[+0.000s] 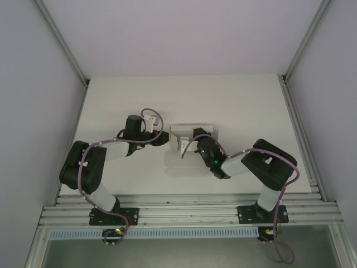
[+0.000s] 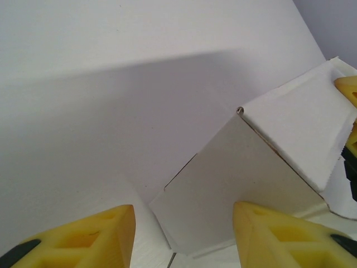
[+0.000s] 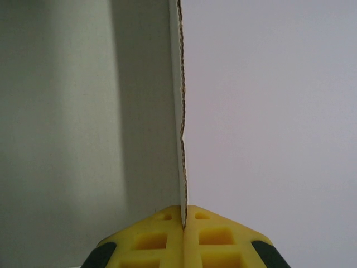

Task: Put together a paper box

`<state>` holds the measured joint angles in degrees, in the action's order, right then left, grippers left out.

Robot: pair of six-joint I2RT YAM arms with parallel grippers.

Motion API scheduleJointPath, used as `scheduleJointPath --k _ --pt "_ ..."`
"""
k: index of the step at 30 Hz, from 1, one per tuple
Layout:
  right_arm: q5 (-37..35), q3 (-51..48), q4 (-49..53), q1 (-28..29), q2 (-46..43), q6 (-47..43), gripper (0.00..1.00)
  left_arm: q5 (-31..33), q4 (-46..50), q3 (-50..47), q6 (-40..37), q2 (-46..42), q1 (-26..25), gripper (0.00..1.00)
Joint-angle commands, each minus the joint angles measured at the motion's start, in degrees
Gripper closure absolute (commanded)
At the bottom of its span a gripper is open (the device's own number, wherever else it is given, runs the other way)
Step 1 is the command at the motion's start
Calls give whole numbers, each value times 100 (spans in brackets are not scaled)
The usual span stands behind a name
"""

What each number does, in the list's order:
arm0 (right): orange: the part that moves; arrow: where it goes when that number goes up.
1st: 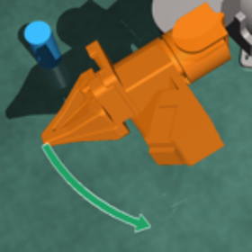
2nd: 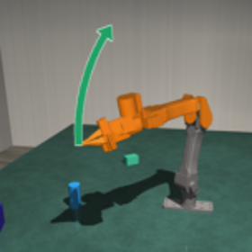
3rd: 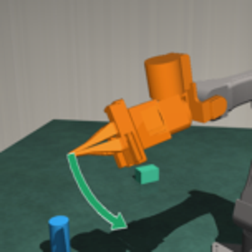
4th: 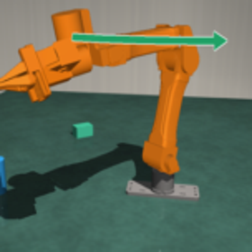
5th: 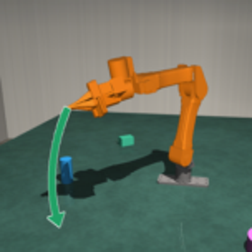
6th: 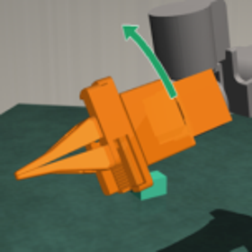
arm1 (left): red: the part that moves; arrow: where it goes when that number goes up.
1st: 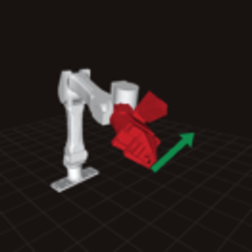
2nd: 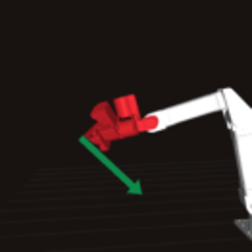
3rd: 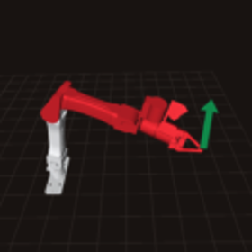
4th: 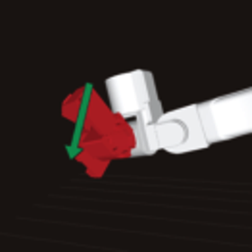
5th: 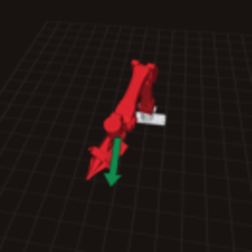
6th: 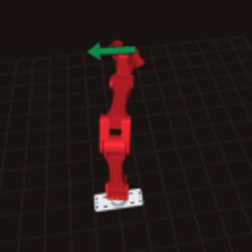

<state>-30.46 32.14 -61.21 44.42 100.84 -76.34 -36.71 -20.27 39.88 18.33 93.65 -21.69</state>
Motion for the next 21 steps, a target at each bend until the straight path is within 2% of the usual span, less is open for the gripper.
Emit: scheduleJointPath --k 1,11,21 --pt "-151 -52 43 101 -167 16 100 41 -220 95 -180 108 -88 51" --pt "-247 -184 115 152 -303 -58 100 349 -460 -740 -465 -459 -175 51" --pt "-459 -283 -379 337 61 -280 100 10 -1013 -725 -564 -283 -189 51"
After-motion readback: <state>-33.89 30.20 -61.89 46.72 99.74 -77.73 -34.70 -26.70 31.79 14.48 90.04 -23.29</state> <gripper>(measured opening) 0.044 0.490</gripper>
